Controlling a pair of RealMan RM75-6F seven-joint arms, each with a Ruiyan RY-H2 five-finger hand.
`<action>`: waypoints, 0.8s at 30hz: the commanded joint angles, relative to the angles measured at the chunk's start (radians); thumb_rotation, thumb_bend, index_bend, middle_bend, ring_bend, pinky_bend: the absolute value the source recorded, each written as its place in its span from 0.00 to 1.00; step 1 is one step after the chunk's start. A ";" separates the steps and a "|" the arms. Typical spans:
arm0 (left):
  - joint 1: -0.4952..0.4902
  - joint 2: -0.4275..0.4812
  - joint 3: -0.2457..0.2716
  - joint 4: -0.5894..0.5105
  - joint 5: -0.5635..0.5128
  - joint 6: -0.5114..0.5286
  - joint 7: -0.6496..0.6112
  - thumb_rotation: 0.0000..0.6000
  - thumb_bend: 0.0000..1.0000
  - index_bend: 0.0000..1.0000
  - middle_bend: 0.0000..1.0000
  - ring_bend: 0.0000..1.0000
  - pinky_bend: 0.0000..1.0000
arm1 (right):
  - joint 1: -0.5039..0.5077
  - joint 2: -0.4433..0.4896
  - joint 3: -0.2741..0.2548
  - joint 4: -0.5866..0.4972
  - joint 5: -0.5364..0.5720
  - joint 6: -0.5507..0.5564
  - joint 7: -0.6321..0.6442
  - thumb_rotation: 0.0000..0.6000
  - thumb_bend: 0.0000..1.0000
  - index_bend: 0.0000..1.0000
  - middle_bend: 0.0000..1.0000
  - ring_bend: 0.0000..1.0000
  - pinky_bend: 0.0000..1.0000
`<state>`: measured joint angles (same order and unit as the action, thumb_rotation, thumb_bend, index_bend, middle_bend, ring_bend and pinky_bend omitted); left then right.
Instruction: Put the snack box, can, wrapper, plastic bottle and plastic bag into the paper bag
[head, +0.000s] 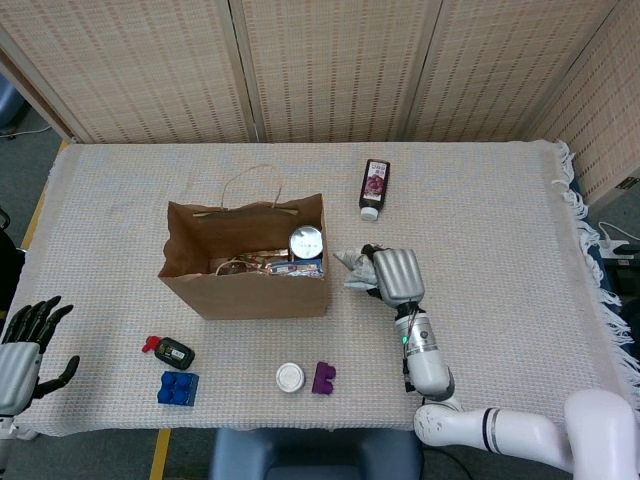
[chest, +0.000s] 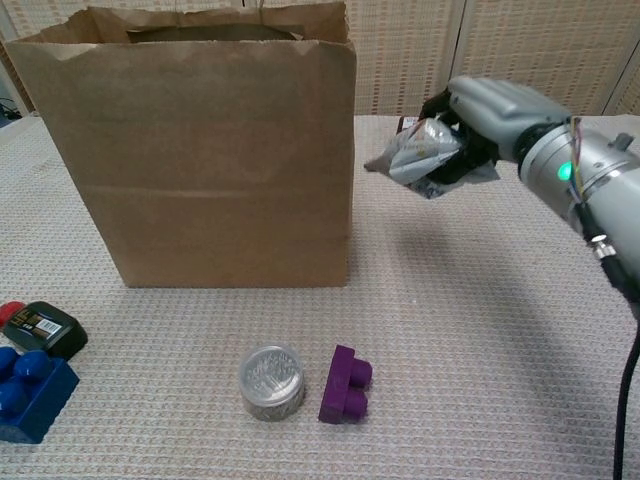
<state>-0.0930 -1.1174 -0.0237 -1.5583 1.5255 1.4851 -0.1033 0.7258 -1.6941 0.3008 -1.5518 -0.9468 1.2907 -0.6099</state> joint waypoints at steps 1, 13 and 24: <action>0.001 -0.001 -0.001 -0.002 -0.001 0.001 0.005 1.00 0.37 0.12 0.00 0.00 0.00 | -0.059 0.124 0.086 -0.140 -0.025 0.126 -0.001 1.00 0.33 0.78 0.63 0.60 0.70; -0.004 -0.007 -0.007 -0.009 -0.007 -0.002 0.036 1.00 0.37 0.12 0.00 0.00 0.00 | -0.057 0.281 0.295 -0.315 -0.038 0.213 0.060 1.00 0.33 0.78 0.63 0.60 0.70; -0.007 -0.005 -0.010 -0.014 -0.014 -0.010 0.036 1.00 0.37 0.12 0.00 0.00 0.00 | 0.171 0.123 0.362 -0.345 -0.005 0.228 -0.032 1.00 0.33 0.77 0.63 0.60 0.70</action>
<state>-0.1001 -1.1227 -0.0333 -1.5723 1.5116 1.4752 -0.0675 0.8518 -1.5250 0.6517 -1.8883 -0.9587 1.5108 -0.6206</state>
